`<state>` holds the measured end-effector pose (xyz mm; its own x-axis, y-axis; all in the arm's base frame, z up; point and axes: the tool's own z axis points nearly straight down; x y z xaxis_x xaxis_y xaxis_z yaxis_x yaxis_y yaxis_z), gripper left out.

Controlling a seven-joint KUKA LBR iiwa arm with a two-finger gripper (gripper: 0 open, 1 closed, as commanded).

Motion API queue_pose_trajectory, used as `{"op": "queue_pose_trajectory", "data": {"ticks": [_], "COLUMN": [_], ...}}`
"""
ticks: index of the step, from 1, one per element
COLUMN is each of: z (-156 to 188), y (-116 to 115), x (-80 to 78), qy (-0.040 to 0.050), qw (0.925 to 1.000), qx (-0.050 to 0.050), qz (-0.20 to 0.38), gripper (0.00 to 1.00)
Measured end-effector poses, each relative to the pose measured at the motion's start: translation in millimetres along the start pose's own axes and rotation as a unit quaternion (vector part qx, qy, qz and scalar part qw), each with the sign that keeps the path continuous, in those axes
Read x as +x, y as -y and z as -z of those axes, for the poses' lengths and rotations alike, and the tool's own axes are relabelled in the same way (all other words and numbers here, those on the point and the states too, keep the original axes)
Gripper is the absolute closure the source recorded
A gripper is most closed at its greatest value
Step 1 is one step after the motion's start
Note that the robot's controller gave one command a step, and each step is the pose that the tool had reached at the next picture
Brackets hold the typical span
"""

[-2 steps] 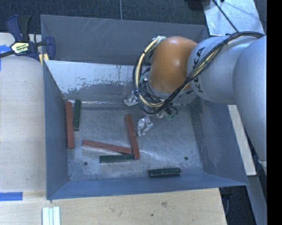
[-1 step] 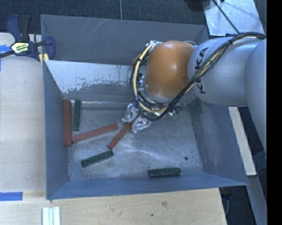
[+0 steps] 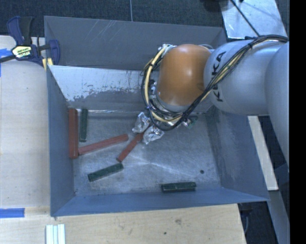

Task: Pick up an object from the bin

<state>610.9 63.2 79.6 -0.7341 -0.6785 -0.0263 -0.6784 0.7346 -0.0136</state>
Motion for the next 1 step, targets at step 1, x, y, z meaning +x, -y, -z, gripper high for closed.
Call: {"op": "queue_pose_trajectory", "data": {"ticks": [1], "z": [189.5], "y": [-7.5], "x": [0.2], "qy": [-0.0120], "qw": [0.9999], "qx": [-0.006], "qz": [-0.009], "gripper": [1.00]}}
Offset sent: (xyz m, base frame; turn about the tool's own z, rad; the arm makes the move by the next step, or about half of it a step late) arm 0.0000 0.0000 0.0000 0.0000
